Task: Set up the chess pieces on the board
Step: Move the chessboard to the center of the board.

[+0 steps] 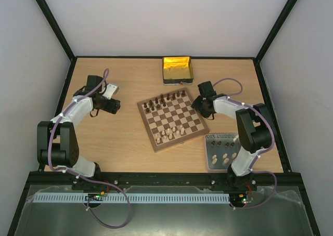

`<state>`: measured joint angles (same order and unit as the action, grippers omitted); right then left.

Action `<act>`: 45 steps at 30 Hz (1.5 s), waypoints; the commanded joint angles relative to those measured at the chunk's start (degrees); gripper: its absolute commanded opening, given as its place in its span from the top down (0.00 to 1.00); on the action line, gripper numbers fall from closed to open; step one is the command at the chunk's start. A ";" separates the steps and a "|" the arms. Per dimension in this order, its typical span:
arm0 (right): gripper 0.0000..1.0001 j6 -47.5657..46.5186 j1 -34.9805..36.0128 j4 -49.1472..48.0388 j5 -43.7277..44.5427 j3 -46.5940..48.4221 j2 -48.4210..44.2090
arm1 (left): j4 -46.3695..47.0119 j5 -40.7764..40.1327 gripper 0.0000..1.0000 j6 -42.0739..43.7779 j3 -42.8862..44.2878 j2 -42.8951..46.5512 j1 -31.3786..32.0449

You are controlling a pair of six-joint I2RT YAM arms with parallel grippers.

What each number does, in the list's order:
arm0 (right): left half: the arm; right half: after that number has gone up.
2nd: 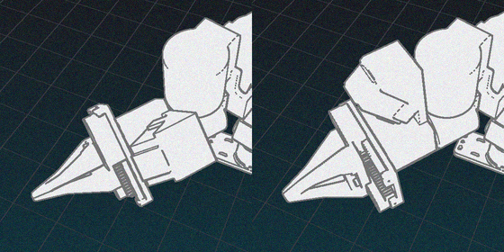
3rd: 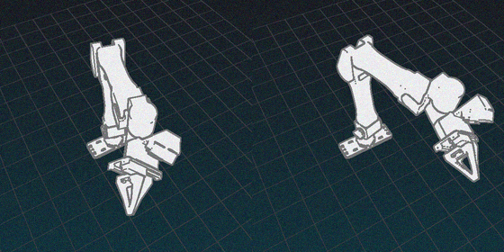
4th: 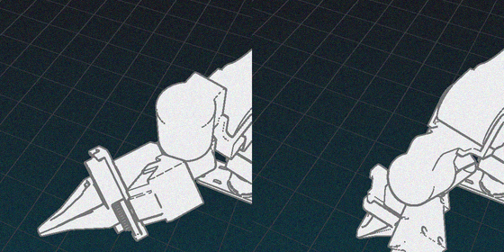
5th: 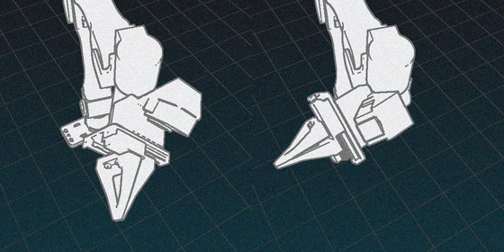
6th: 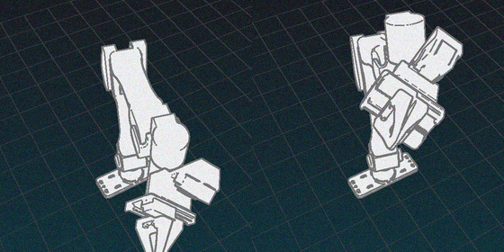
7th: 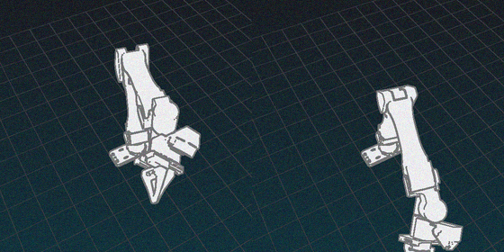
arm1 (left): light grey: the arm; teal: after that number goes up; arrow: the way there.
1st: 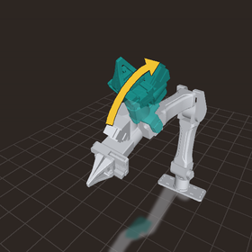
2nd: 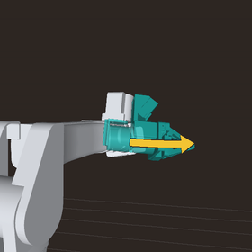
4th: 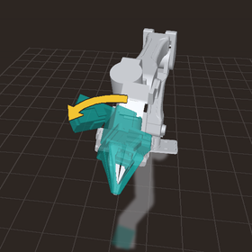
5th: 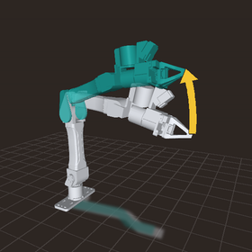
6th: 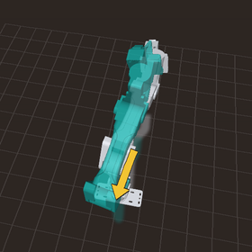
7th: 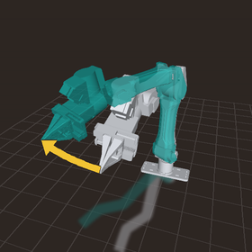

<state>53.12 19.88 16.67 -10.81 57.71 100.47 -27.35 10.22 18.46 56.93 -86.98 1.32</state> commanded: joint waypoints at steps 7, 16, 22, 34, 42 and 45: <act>0.59 -1.14 6.35 -0.03 -6.06 -7.84 -0.82 | 0.72 5.91 0.30 -0.12 1.78 -5.35 0.00; 0.84 -1.66 9.91 -1.12 -5.31 -12.01 -3.17 | 2.44 3.44 0.55 -0.82 8.73 -15.63 0.00; 0.87 -2.95 10.00 -1.93 -4.54 -14.39 -4.64 | 4.41 1.81 0.72 -3.21 15.66 -21.09 0.00; 0.98 -3.96 10.03 -4.39 -5.66 -15.85 -3.18 | -2.67 7.86 0.91 -2.85 35.81 -37.99 1.05; 0.98 -3.90 10.31 -5.83 -6.70 -17.73 -3.69 | -2.45 10.18 0.95 -3.05 36.26 -41.07 2.37; 0.98 -3.81 10.47 -6.15 -6.98 -18.29 -3.89 | -2.70 12.80 0.95 -3.48 35.80 -40.83 2.37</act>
<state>50.09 29.21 1.34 -16.47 43.70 93.10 -27.99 18.72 15.35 92.31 -126.56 3.51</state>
